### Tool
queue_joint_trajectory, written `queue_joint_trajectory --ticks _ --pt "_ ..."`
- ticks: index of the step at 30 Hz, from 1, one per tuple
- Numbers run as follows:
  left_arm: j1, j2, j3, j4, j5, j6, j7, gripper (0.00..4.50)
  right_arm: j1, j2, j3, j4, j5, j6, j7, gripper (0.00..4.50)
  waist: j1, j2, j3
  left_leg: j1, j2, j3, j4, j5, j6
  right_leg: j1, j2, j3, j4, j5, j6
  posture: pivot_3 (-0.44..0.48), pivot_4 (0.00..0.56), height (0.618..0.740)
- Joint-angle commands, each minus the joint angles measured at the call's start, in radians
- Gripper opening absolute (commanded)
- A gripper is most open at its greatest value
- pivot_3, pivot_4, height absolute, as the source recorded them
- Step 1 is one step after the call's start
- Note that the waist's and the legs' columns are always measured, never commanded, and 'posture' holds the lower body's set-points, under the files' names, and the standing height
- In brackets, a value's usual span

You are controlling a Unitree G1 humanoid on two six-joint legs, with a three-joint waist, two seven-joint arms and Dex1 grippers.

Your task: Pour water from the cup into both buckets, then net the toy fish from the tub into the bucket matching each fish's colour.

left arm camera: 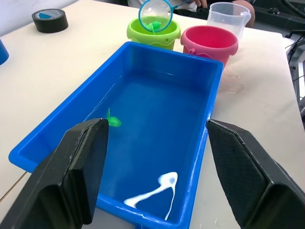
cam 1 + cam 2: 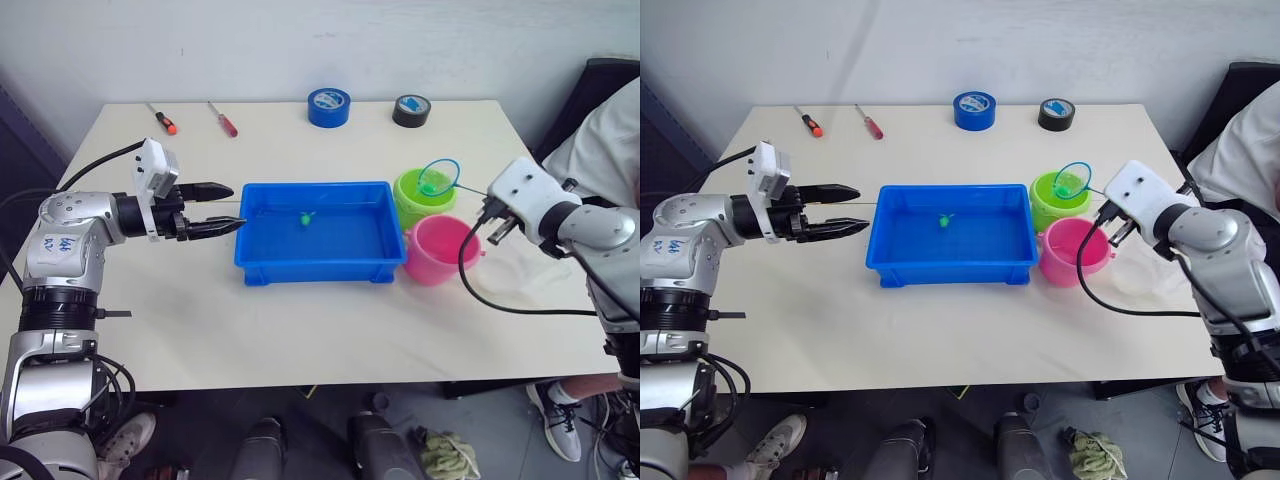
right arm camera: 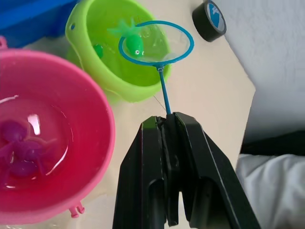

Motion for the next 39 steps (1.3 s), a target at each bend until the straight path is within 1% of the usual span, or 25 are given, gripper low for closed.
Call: queue_joint_trajectory --ticks 1,3,5,8,13,19,26,35,39 --pt "-0.023 0.001 0.008 -0.006 0.003 -0.018 -0.010 3.58 0.015 -0.086 0.068 -0.033 -0.205 -0.236 -0.082 0.00 0.001 0.000 0.000 0.000 0.000 0.000 0.000 0.000 0.000 0.000 0.000 0.000 0.000 0.000 0.000 0.000 0.150 0.734" --pt "-0.025 -0.002 0.008 -0.004 0.005 -0.019 -0.011 3.58 0.019 -0.119 0.099 -0.024 -0.290 -0.315 -0.122 0.00 0.001 0.000 0.000 0.000 0.000 0.000 0.000 0.000 0.000 0.000 0.000 0.000 0.000 0.000 0.000 0.000 0.150 0.734" --pt "-0.026 -0.003 0.008 -0.003 0.005 -0.019 -0.012 3.58 0.018 -0.132 0.107 -0.011 -0.333 -0.361 -0.144 0.00 0.001 0.000 0.000 0.000 0.000 0.000 0.000 0.000 0.000 0.000 0.000 0.000 0.000 0.000 0.000 0.000 0.150 0.734" --pt "-0.027 -0.006 0.007 -0.001 0.006 -0.019 -0.011 3.58 0.022 -0.181 0.130 0.013 -0.430 -0.461 -0.192 0.00 0.000 0.000 0.000 0.000 0.000 0.000 0.000 0.000 0.000 0.000 0.000 0.000 0.000 0.000 0.000 0.000 0.150 0.734" --pt "-0.027 -0.010 0.007 0.000 0.008 -0.019 -0.011 3.58 0.048 -0.213 0.144 0.038 -0.540 -0.563 -0.249 0.00 0.002 0.000 0.000 0.000 0.000 0.000 0.000 0.000 0.000 0.000 0.000 0.000 0.000 0.000 0.000 0.000 0.150 0.734" --pt "-0.021 -0.012 0.010 -0.006 0.007 -0.016 -0.013 3.58 0.078 -0.207 0.166 0.039 -0.663 -0.595 -0.306 0.00 0.000 0.000 0.000 0.000 0.000 0.001 0.000 0.000 0.000 0.000 0.001 0.001 0.001 0.000 0.000 0.000 0.150 0.734" --pt "-0.024 -0.021 0.021 -0.003 0.009 -0.038 0.006 3.58 0.090 -0.205 0.154 0.050 -0.773 -0.631 -0.347 0.00 0.001 0.000 0.000 0.000 0.000 0.001 0.001 0.000 0.000 0.000 0.001 0.001 0.002 0.000 0.000 0.000 0.150 0.734" --pt "-0.019 -0.022 0.020 -0.006 0.005 -0.039 0.009 3.58 0.097 -0.197 0.147 0.061 -0.865 -0.671 -0.384 0.00 0.000 0.000 0.000 0.000 0.000 0.001 0.001 0.000 0.000 0.000 0.001 0.001 0.003 0.000 0.000 0.000 0.150 0.734" --pt "-0.014 -0.023 0.020 -0.013 0.003 -0.036 0.012 3.58 0.108 -0.204 0.150 0.062 -0.916 -0.685 -0.424 0.00 0.001 0.000 0.000 0.000 0.000 0.001 0.001 0.000 0.000 0.000 0.001 0.001 0.003 0.000 0.000 0.000 0.150 0.734"
